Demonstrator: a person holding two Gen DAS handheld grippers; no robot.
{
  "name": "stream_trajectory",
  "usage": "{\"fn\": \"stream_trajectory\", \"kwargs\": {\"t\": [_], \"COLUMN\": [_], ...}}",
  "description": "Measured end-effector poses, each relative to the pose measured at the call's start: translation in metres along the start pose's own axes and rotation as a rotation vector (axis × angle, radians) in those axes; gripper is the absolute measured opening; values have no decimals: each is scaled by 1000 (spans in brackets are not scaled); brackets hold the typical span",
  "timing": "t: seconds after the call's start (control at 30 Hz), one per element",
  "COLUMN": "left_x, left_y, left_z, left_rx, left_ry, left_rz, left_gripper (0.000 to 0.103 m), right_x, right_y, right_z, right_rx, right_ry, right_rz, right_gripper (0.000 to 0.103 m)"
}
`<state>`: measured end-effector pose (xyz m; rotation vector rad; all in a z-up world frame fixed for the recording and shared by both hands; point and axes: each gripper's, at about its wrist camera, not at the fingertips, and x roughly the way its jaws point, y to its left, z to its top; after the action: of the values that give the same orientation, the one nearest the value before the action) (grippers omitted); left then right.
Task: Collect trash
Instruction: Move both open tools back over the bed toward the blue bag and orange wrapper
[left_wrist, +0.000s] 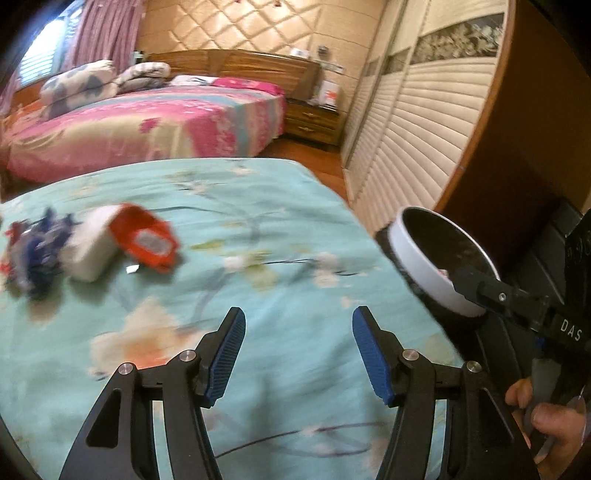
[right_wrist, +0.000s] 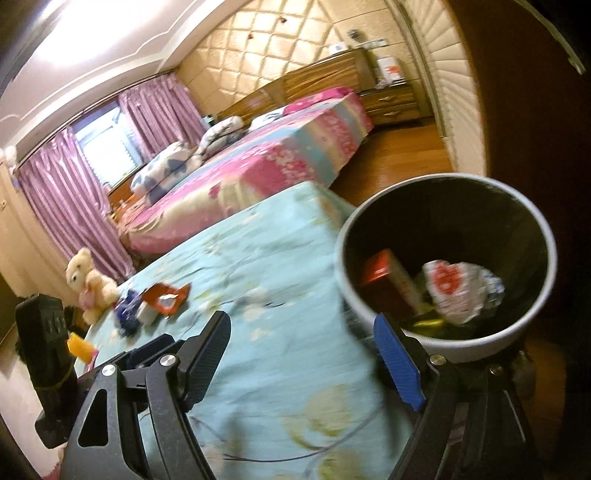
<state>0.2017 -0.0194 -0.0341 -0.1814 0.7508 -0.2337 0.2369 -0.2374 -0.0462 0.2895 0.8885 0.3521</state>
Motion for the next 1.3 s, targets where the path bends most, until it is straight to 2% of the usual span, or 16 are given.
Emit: {"fn": "stream_trajectory", "kwargs": {"t": [0.27, 0.8, 1.3], "left_x": [-24, -54, -54], "left_y": [41, 87, 136], "left_z": [-23, -33, -15], "left_rx": [-79, -153, -209], "left_ry": [0, -4, -15], "left_rz": [73, 157, 236], "left_gripper": [62, 62, 62], "right_x": [23, 59, 102], "right_y": [36, 85, 124], "right_z": [-19, -28, -23], "right_rx": [-30, -109, -177], "right_ry": [57, 122, 180], "right_rz": [68, 148, 185], "right_gripper": [81, 81, 81]}}
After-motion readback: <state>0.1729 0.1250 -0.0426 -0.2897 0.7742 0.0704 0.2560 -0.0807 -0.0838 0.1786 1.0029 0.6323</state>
